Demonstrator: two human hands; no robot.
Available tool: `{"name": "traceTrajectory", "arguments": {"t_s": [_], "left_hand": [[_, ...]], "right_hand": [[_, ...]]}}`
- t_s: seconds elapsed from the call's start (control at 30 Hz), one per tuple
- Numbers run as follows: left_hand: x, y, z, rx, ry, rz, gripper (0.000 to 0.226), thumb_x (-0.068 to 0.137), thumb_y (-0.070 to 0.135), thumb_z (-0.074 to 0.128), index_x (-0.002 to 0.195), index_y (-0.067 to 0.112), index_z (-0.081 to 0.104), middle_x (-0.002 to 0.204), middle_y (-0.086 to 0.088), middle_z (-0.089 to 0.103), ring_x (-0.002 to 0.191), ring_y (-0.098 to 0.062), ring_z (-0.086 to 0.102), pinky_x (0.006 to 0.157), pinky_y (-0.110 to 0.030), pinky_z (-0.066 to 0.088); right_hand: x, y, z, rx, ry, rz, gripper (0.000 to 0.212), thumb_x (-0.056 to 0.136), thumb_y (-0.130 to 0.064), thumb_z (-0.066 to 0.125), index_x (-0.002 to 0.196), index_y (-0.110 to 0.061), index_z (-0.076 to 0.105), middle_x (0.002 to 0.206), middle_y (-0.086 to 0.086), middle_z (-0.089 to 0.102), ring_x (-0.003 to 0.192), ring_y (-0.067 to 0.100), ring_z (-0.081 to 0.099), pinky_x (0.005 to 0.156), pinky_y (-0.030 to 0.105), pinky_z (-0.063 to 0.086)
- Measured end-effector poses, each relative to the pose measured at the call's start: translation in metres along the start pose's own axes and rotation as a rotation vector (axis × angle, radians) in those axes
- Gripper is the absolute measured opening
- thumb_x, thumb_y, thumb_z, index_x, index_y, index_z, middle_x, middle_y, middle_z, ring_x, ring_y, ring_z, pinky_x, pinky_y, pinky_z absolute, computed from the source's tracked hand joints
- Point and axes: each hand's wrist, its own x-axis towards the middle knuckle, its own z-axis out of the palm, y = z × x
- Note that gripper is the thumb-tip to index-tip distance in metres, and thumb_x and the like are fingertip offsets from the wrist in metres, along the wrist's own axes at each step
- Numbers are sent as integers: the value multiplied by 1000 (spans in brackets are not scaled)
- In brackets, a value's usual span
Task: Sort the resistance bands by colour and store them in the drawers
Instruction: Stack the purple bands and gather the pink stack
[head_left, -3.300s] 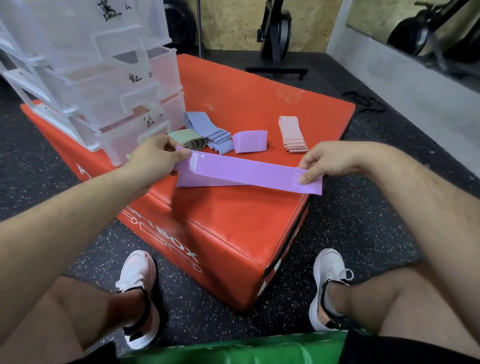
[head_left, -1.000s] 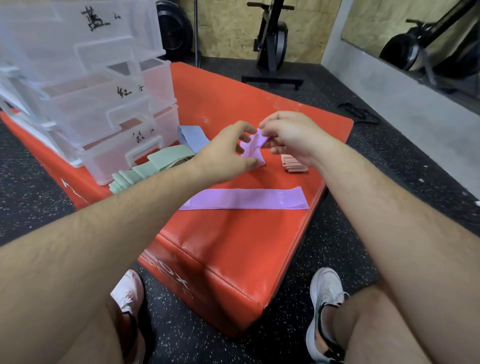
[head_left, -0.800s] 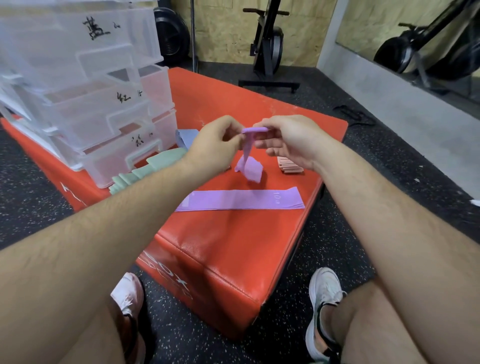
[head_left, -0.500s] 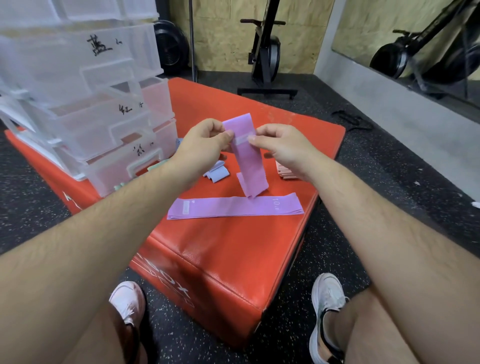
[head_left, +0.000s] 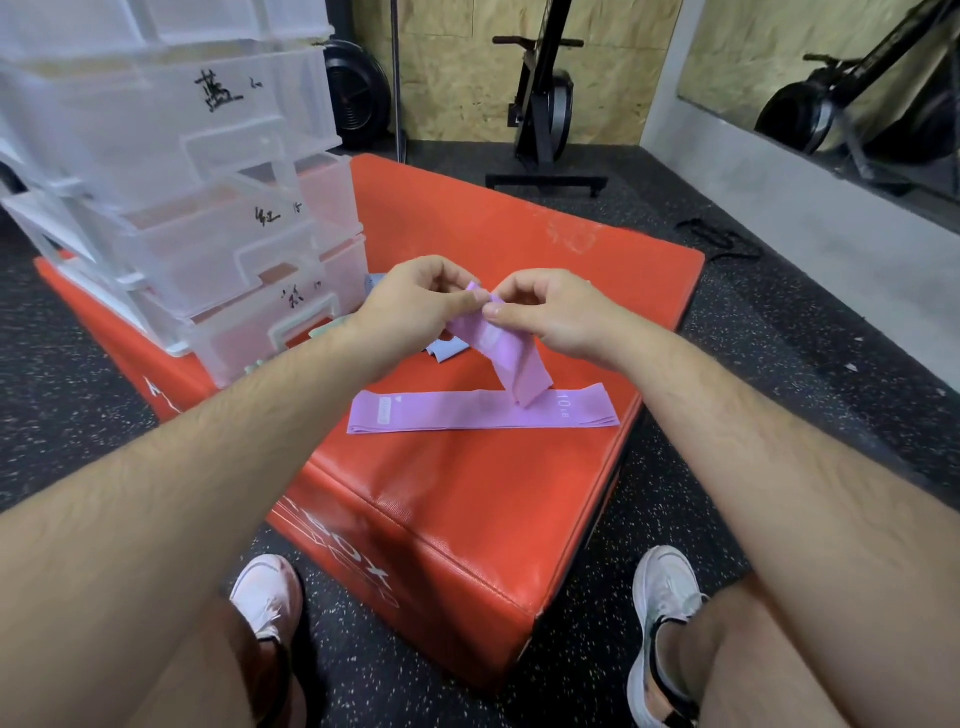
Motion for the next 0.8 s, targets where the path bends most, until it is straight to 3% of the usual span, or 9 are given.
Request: {"name": "traceTrajectory", "arguments": {"t_s": [0.13,0.2,0.33,0.47,0.6,0.67,0.73,0.8], "left_hand": [[-2,-6,-6,107,23,-9,11,88,22,73,91,12,70,72,-1,66,57,-6,56,55,-20,48],[-4,-9,-11,69,60,-14,8,88,21,73,87,14,71,75,-5,68,63,-13,58,60,-28,50],[-3,-17,-34,73,153,-67,10,88,22,72,82,16,69,81,-11,66,68,-21,55,56,-32,49],[-5,-28,-54,84,208,-93,12,87,21,72,78,16,65,78,-10,64,70,-23,59,75,-46,57],[-12,-43,-64,113,248,-151,21,90,17,70,70,18,62,70,-6,63,66,-24,60,78,-46,57],[-16,-52,-66,156,285,-176,23,89,20,71,68,19,61,66,-3,63,63,-23,59,76,-45,57],[-22,-61,-65,225,329,-197,20,88,22,71,71,16,63,65,-2,60,59,-17,54,67,-35,53],[-28,-70,-61,303,335,-209,17,87,27,72,81,12,68,67,-2,60,57,-15,52,61,-29,49]], "right_hand": [[0,6,5,11,-76,30,16,90,-27,74,96,-13,71,78,4,59,73,13,51,67,30,41],[-1,11,4,26,-152,60,11,87,-20,78,92,-16,70,80,6,67,74,15,61,70,33,48],[-6,25,-8,-63,-264,136,14,85,-7,78,87,-13,66,76,1,74,68,11,69,65,22,53],[-8,40,-25,-234,-276,176,17,81,-11,82,90,-18,70,85,3,77,77,10,68,79,36,55],[-16,46,-46,-341,-220,222,15,80,-20,84,90,-21,73,81,-7,75,74,7,68,75,30,52],[-21,52,-58,-364,-191,251,16,79,-24,85,91,-22,74,88,-5,77,84,15,71,82,35,55],[-28,57,-67,-324,-168,286,17,79,-24,84,93,-21,75,92,-9,77,94,13,71,91,35,53],[-36,60,-70,-224,-158,331,12,83,-17,80,93,-18,74,81,-15,75,79,2,67,81,25,48]]}}
